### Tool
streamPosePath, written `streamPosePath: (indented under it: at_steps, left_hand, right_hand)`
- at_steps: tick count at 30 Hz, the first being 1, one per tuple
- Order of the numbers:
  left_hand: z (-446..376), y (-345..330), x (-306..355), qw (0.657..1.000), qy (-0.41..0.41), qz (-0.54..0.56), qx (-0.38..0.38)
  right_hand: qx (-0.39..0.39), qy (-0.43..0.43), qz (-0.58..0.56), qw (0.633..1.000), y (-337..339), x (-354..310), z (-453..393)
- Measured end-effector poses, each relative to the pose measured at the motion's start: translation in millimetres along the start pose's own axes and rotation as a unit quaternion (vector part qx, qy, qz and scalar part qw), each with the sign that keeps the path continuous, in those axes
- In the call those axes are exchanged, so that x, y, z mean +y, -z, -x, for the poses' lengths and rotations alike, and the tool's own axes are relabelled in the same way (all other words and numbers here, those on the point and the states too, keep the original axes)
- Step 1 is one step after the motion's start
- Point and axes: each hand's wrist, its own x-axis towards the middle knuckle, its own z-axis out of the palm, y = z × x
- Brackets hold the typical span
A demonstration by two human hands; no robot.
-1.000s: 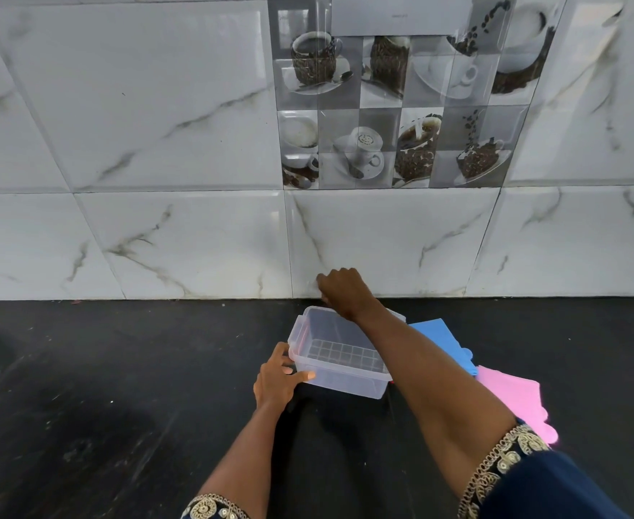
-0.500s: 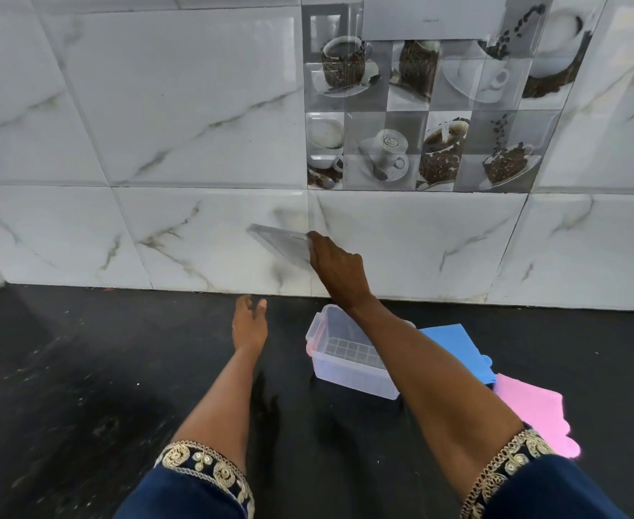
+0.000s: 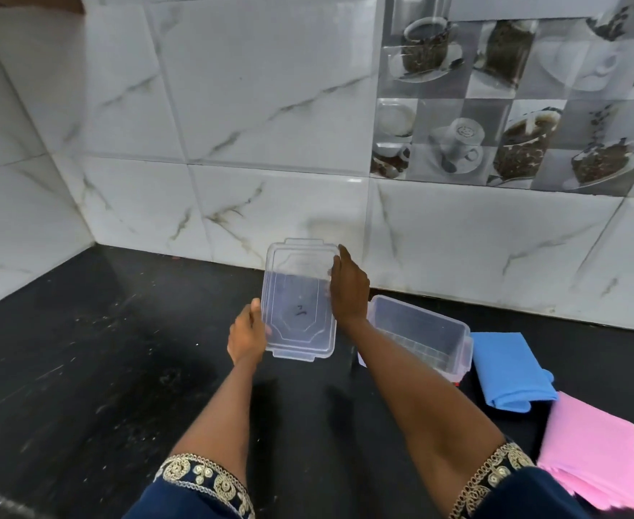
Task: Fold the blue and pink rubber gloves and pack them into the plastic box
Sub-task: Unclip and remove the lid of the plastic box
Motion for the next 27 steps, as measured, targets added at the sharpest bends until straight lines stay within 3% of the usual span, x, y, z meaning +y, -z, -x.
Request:
streamPosePath:
  at_steps: [5,11,16,22,27]
  left_hand:
    - [26.3,7.4,-33.5,0.983,0.003,-0.181,-0.045]
    - [56.4,12.2,-60.9,0.959,0.056,-0.278,-0.025]
    - [64.9,11.8,-60.1,0.930,0.065,-0.360,-0.040]
    - [71.3,3.0,-61.0,0.862,0.035,-0.491,-0.123]
    - [67.2,4.5,-52.9,0.812,0.012,-0.561,-0.162]
  right_hand:
    - [-0.112,0.027,0.034,0.993,-26.0,-2.4,32.8]
    - [-0.227,0.035,0.067,0.971,-54.0,18.6,70.0]
    - [-0.230,0.047,0.093,0.967,-68.7,37.5,92.2]
    - [-0.274,-0.047,0.067,0.958,-73.3,55.4,108.2]
    - [-0.284,-0.016,0.109,0.952,-72.5,60.1,116.0]
